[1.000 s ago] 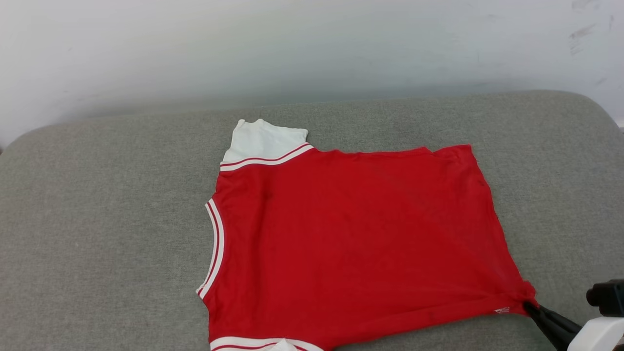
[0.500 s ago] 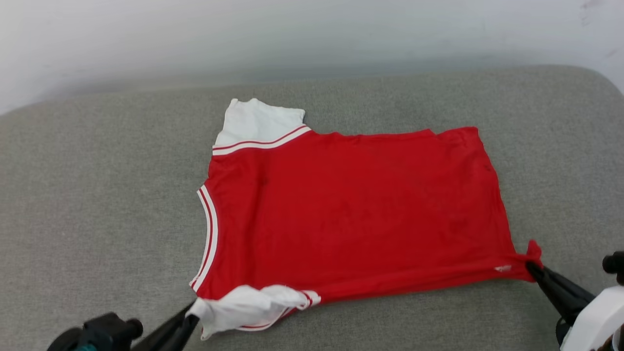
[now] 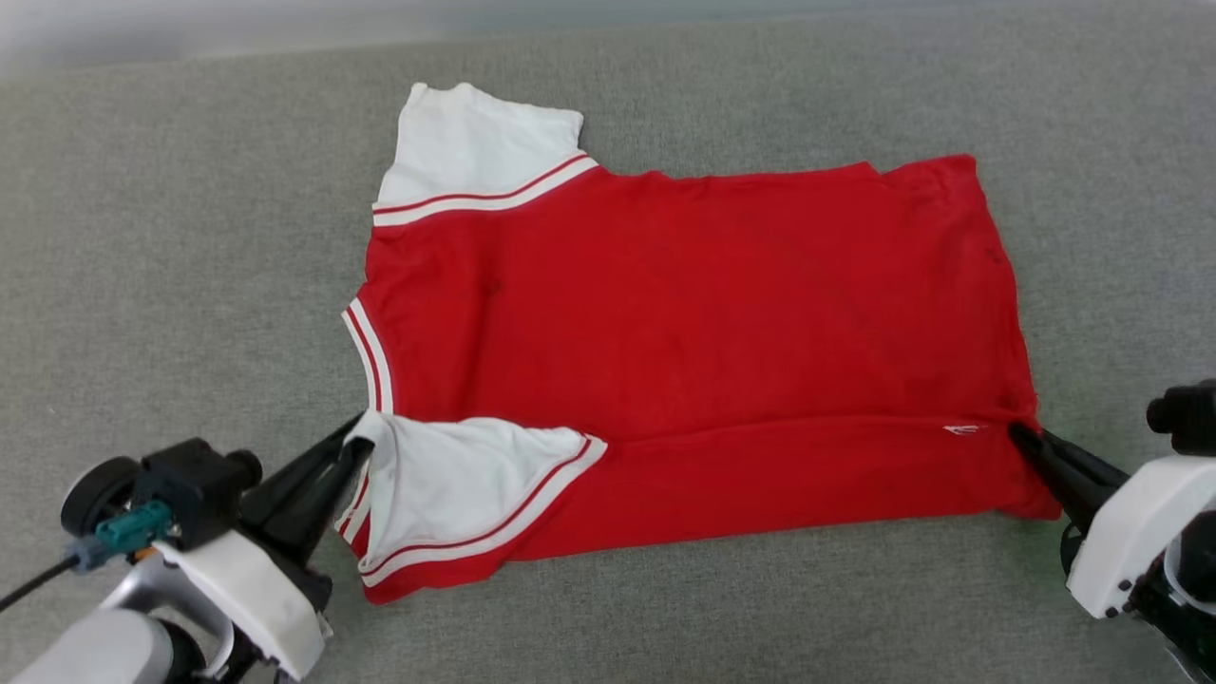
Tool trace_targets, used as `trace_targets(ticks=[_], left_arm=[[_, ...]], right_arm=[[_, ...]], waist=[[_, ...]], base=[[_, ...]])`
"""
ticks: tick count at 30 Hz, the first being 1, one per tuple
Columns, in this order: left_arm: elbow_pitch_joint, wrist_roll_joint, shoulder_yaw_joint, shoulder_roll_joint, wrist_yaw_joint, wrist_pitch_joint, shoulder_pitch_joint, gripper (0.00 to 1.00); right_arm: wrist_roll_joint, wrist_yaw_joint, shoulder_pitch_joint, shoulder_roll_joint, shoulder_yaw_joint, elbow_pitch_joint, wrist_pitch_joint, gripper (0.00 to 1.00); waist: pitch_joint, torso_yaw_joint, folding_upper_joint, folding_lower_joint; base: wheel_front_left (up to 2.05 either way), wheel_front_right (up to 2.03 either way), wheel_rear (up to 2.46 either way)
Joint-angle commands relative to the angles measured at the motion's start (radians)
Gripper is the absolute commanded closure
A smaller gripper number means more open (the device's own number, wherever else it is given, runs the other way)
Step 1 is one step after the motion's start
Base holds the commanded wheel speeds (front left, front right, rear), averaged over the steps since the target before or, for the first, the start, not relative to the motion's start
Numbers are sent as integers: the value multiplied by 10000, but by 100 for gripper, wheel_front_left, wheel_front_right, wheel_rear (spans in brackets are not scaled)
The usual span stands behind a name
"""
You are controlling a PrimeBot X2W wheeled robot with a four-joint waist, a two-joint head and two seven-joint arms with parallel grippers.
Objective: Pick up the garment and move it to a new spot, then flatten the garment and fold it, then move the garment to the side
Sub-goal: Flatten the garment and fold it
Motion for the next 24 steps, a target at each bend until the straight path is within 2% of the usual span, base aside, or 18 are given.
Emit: trace_targets(ticks=[1,14,15,16,17,19,24], left_arm=[[161,29,-20,-62,-53,33,-229,100],[2672,372,-746,-1134,-496,524,-1778,100],[2873,390,-782,-1191,-449,564,-1816,85],[3051,435,-843,-1241,-419,614,-1858,36],[3240,475,-879,-1310,-370,649,-1915,0],[3448,735,-998,-1347,-258,625,-2025,0],[3531,465,-685,-1574,433,475,-1628,0]], right_arm=[[-111,-6,-207,110,20,67,90,100],[-1029,-7,-880,728,25,1069,678,100],[-1038,-7,-885,788,18,1132,691,100],[-1096,-6,-912,826,13,1178,695,67],[-1177,-7,-937,862,-10,1226,689,0],[-1314,-7,-971,915,17,1253,733,0],[-1713,-7,-750,941,-103,1182,1048,0]], waist=[[194,-2,0,-2],[307,59,0,-2],[257,52,0,-2],[196,39,0,-2],[127,24,0,-2],[-33,-15,0,-2],[-556,-49,0,-2]], base=[[0,0,0],[0,0,0],[0,0,0],[0,0,0],[0,0,0],[0,0,0],[0,0,0]])
